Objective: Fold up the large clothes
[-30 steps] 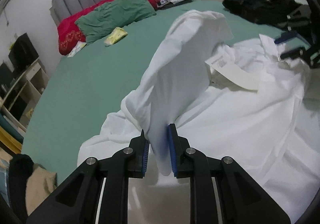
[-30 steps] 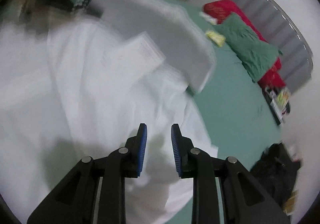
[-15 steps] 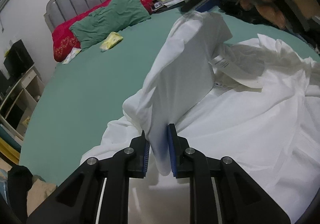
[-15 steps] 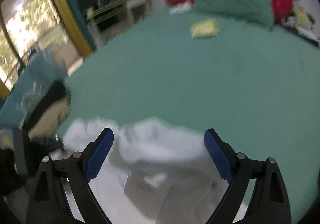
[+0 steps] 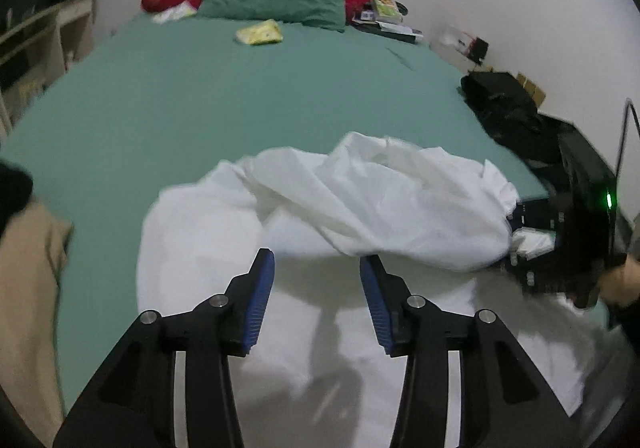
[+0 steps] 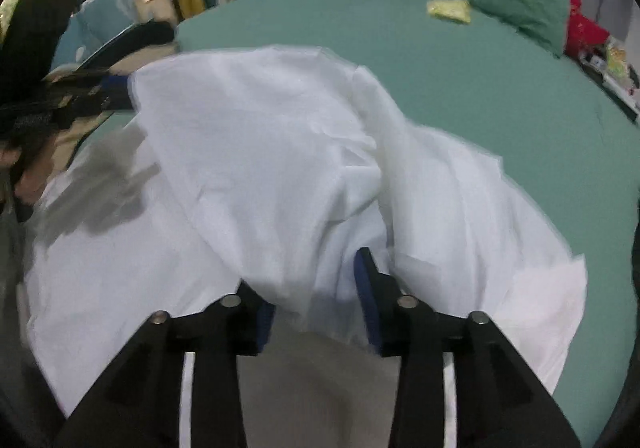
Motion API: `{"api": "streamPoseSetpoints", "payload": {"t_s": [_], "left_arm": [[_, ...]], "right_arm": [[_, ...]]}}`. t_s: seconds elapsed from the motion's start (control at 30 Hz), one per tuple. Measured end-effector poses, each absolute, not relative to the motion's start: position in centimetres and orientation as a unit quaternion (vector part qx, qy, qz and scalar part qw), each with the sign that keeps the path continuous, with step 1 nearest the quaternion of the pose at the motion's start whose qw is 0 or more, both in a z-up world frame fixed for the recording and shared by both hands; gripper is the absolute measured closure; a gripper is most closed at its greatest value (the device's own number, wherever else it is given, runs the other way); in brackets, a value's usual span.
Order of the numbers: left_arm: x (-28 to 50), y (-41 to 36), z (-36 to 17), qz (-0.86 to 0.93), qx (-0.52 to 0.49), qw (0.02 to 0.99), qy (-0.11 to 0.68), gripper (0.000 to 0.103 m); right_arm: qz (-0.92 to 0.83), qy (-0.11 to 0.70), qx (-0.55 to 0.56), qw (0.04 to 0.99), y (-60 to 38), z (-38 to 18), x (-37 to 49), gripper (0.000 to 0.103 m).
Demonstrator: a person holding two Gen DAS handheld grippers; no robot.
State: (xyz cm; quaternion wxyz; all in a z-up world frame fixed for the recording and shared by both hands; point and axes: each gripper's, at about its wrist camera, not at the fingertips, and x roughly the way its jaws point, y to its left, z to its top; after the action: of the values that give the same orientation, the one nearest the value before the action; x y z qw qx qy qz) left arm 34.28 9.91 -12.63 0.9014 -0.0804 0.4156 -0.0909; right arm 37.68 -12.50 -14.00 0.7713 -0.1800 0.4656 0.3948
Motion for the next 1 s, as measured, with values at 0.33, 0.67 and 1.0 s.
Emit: {"api": "streamPoseSetpoints", "payload": {"t_s": [0.33, 0.67, 1.0], "left_arm": [[30.4, 10.7, -14.4, -0.061, -0.170, 0.890, 0.419, 0.056], [31.2, 9.5, -15.8, -0.099, -0.167, 0.886, 0.422, 0.056], [31.2, 9.5, -15.8, -0.077, -0.161, 0.893, 0.414, 0.056]], "right_arm": [[0.393, 0.425, -0.053, 0.814, -11.6, -11.8, 38.1, 0.037], [0.383, 0.403, -0.096, 0.826, -9.1, -12.4, 36.0, 0.101], [0.406, 0.404, -0.215, 0.791, -9.1, -14.8, 26.6, 0.095]]}}
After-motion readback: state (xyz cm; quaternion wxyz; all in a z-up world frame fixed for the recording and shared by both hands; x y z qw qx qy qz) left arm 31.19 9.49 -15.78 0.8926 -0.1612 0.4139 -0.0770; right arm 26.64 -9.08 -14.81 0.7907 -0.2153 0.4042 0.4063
